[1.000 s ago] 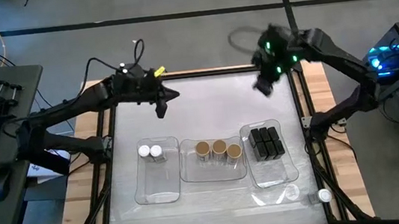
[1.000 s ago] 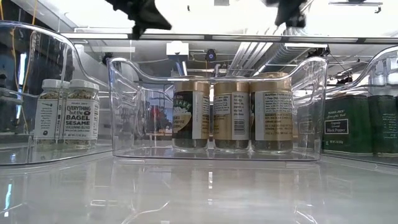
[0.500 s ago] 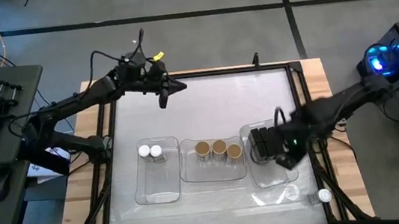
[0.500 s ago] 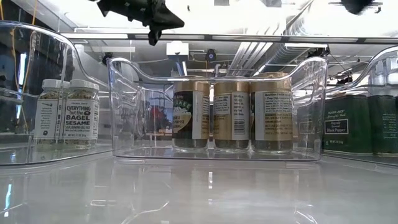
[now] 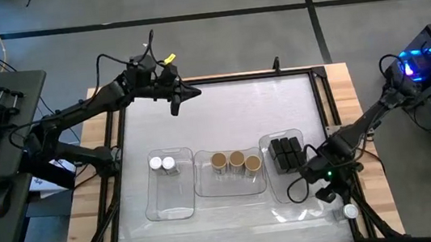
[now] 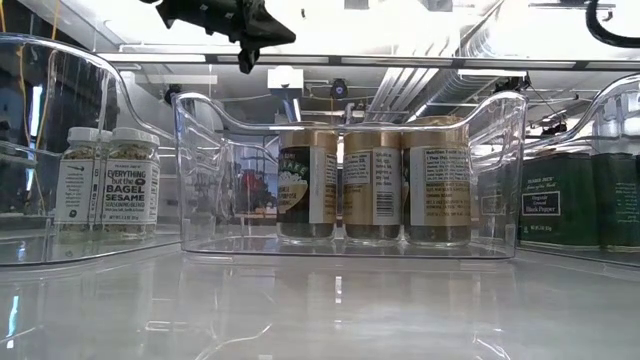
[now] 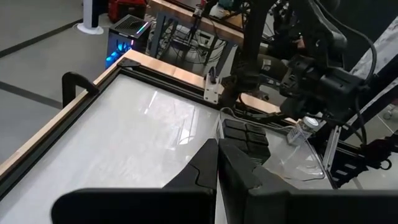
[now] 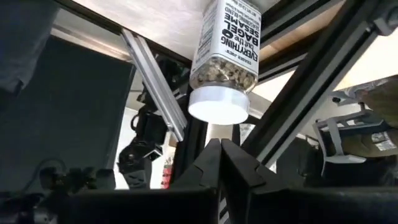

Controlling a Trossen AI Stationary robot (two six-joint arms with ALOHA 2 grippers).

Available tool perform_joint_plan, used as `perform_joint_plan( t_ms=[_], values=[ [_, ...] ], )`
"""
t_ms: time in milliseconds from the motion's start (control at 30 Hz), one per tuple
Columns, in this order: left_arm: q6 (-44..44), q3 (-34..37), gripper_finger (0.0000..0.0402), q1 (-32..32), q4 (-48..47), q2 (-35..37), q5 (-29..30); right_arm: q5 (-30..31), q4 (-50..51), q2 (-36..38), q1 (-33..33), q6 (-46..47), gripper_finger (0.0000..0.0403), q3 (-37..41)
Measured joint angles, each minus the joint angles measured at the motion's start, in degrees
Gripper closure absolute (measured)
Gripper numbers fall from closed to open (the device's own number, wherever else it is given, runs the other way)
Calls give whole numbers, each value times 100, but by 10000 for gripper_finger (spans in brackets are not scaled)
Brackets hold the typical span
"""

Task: Sort spices by type
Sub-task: Put the white seasoning bottle into the left transparent bin aligned with the other white seasoning bottles

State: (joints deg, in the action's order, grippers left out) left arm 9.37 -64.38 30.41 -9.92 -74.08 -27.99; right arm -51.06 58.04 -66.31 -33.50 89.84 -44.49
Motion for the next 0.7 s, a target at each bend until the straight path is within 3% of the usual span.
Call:
perform_joint_plan(
  t_ms=[433, 700],
  values=[
    [-113, 0, 401, 0, -1, 0, 2, -354, -2096, -1, -698, 1195, 403, 631],
    [-200, 0, 401, 0, 18, 0, 24, -252, -2088, -6, -1000, 1554, 403, 839]
  ],
)
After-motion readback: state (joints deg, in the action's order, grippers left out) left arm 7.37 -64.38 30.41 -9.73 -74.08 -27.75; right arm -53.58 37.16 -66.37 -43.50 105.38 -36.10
